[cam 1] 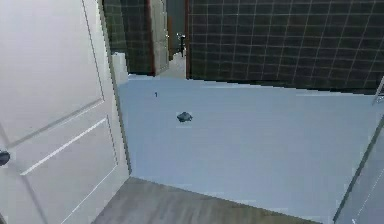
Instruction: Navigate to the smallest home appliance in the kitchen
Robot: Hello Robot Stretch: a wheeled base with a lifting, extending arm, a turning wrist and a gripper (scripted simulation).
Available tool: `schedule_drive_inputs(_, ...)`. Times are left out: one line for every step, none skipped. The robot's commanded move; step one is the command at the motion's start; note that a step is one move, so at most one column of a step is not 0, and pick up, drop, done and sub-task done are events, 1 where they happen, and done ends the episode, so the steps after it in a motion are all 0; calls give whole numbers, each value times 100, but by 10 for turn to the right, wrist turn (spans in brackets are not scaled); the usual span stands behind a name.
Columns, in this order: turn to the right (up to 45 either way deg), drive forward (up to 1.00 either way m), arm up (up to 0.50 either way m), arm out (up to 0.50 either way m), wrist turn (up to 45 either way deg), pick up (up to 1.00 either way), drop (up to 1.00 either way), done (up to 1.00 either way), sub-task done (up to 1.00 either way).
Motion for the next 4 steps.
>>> schedule_drive_inputs(0, 20, 0, 0, 0, 0, 0, 0, 0)
schedule_drive_inputs(150, 0, 0, 0, 0, 0, 0, 0, 0)
schedule_drive_inputs(0, 100, 0, 0, 0, 0, 0, 0, 0)
schedule_drive_inputs(0, 100, 0, 0, 0, 0, 0, 0, 0)
